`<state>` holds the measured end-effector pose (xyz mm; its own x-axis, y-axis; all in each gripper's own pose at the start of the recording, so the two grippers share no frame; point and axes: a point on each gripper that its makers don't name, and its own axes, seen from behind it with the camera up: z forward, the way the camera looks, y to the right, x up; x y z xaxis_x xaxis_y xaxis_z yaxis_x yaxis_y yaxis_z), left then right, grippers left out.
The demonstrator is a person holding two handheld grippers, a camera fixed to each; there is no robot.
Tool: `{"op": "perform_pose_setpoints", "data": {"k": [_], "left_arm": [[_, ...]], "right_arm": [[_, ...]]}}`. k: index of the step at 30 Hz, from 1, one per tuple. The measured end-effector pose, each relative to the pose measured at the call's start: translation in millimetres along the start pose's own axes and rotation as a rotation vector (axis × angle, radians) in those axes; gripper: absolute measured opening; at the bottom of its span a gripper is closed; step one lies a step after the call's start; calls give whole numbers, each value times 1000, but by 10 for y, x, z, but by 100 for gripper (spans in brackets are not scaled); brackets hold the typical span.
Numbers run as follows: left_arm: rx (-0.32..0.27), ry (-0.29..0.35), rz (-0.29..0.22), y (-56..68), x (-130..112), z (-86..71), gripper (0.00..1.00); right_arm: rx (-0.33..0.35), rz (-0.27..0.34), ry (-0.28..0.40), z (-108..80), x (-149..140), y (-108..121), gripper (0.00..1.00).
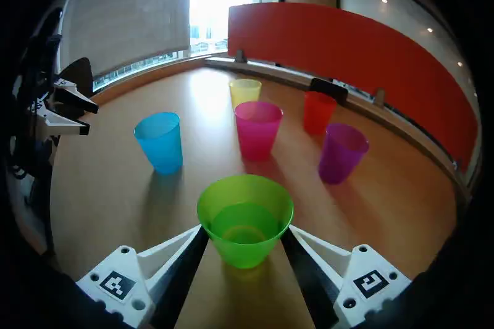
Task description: Pour water
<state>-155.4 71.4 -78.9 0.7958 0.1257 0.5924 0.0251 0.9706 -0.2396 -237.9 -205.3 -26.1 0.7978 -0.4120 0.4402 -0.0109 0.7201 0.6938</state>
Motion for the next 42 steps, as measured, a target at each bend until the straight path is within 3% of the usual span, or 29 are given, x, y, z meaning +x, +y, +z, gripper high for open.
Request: {"op": "perform_pose_setpoints", "data": {"k": [12,23,32,38,42], "left_arm": [[-3,15,-16,6,35,-50,91],[26,29,-24,-79,62,-108,91],[87,68,-92,-237,80,-207,91],[119,107,-129,-318,152,-245,91],[137,130,-135,-344,216,-271,91]], "right_arm": [[-17,11,-29,-51,-75,25,87],[-32,7,-59,-202,-200,47,91],[-90,61,-65,-652,-417,124,91],[-159,137,-8,-1030,-309,273,91],[-204,155,26,-1270,-210,377,91]]}}
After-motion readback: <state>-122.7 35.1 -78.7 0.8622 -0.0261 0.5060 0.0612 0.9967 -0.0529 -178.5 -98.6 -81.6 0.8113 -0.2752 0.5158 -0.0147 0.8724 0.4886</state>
